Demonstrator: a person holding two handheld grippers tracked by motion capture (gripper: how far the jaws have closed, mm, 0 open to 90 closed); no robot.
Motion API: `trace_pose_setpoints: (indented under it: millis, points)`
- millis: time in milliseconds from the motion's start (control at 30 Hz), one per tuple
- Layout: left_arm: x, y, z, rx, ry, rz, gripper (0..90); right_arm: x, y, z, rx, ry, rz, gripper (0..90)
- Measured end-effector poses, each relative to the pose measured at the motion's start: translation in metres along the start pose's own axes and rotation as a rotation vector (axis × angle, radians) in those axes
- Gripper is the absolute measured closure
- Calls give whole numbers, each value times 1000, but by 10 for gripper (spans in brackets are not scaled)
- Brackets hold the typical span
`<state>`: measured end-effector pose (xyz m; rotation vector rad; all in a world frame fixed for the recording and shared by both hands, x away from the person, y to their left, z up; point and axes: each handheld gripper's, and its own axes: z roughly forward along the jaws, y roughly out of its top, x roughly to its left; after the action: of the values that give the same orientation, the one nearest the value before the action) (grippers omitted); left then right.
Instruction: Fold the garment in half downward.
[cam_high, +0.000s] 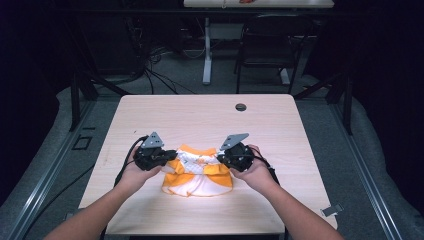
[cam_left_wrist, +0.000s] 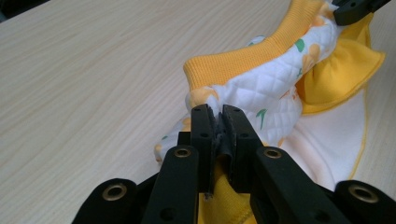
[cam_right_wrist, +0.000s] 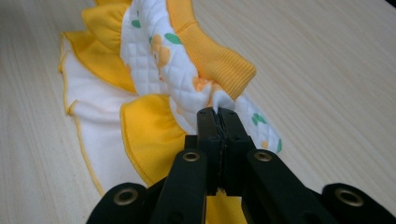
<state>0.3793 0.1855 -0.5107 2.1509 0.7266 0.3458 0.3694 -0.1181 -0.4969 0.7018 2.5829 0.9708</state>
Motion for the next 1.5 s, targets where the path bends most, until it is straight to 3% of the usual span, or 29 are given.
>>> trace_pose_setpoints:
  millis: [333, 467, 733, 900, 1000, 1200, 1300, 1500]
  points:
    - [-10, -18, 2, -13, -24, -8, 826, 10, -15, 3, -23, 17, 22, 885]
    - [-20, -31, 2, -18, -44, 2, 818, 17, -24, 3, -34, 25, 23, 884]
    - [-33, -48, -3, -26, -72, 13, 801, 35, -40, 5, -24, 32, -13, 867]
    - [-42, -57, -10, -34, -109, 6, 741, 40, -50, 0, -47, 51, 30, 806]
    - [-42, -57, -15, -38, -108, -1, 689, 40, -52, -7, -83, 59, 61, 758]
    - [-30, -42, -29, -84, -59, -66, 662, 38, -46, -21, -157, 47, 92, 757]
    - [-28, -37, -25, -91, -55, -93, 643, 35, -42, -18, -169, 43, 109, 755]
    - [-28, -33, -12, -72, -65, -114, 614, 29, -38, -3, -163, -13, 160, 740]
